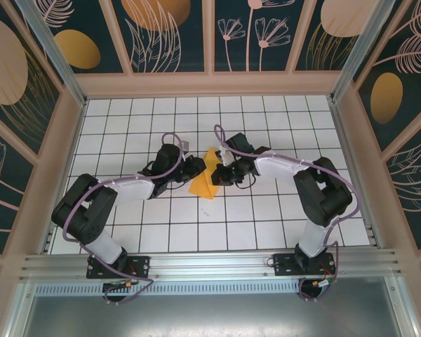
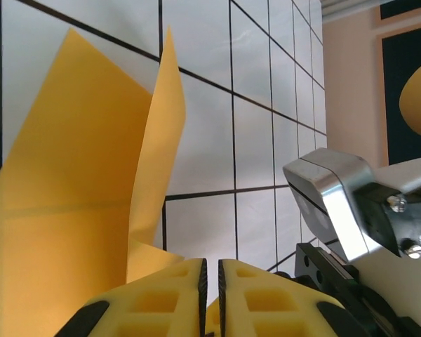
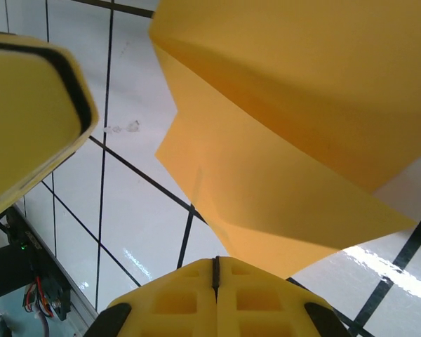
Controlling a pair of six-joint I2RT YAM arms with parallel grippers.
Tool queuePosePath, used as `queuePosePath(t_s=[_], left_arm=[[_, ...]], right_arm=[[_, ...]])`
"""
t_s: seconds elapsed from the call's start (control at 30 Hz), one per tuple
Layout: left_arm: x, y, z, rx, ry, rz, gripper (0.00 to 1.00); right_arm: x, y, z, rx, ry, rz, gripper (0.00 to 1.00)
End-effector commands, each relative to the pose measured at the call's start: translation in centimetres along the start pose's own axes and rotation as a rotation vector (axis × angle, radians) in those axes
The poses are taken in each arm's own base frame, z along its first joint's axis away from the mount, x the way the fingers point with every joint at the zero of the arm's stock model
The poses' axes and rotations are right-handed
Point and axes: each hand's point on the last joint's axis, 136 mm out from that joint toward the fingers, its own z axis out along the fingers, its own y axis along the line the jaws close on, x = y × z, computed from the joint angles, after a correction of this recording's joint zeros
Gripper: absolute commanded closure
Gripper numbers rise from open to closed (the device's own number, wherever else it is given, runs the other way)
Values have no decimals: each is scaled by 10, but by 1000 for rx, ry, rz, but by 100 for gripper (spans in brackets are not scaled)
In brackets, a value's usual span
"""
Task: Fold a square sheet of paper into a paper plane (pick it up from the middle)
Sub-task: Fold the triangle a second time at the center of the table.
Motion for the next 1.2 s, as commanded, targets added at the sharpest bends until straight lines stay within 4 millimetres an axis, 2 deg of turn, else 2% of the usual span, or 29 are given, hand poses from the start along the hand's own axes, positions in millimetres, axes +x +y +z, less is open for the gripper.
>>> queuePosePath(t_s=[0.0, 0.07, 0.17, 0.37, 0.53, 0.67, 0.83, 1.03, 1.17], left_arm=[[9, -4, 10, 25, 66, 12, 85], [12, -5, 15, 39, 84, -2, 86], [15, 4, 25, 26, 101, -17, 85], [17, 31, 34, -66, 100, -32, 86], [18, 55, 41, -147, 90, -14, 85], [15, 70, 41, -204, 69, 8, 85], [17, 63, 45, -157, 84, 11, 84], [27, 54, 49, -72, 134, 7, 82], [28, 59, 50, -89, 136, -2, 82]], right_arm=[[2, 2, 9, -34, 10, 19, 98], [2, -3, 14, -31, 12, 29, 99], [0, -5, 22, -40, 17, 38, 99], [-9, -11, 27, -31, -6, 49, 99], [-7, -4, 17, -38, -21, 45, 97], [6, 2, 10, -60, -2, 43, 97], [21, 7, 12, -75, 18, 47, 97], [19, 16, 12, -80, 10, 40, 96], [25, 6, 23, -59, 39, 62, 97]])
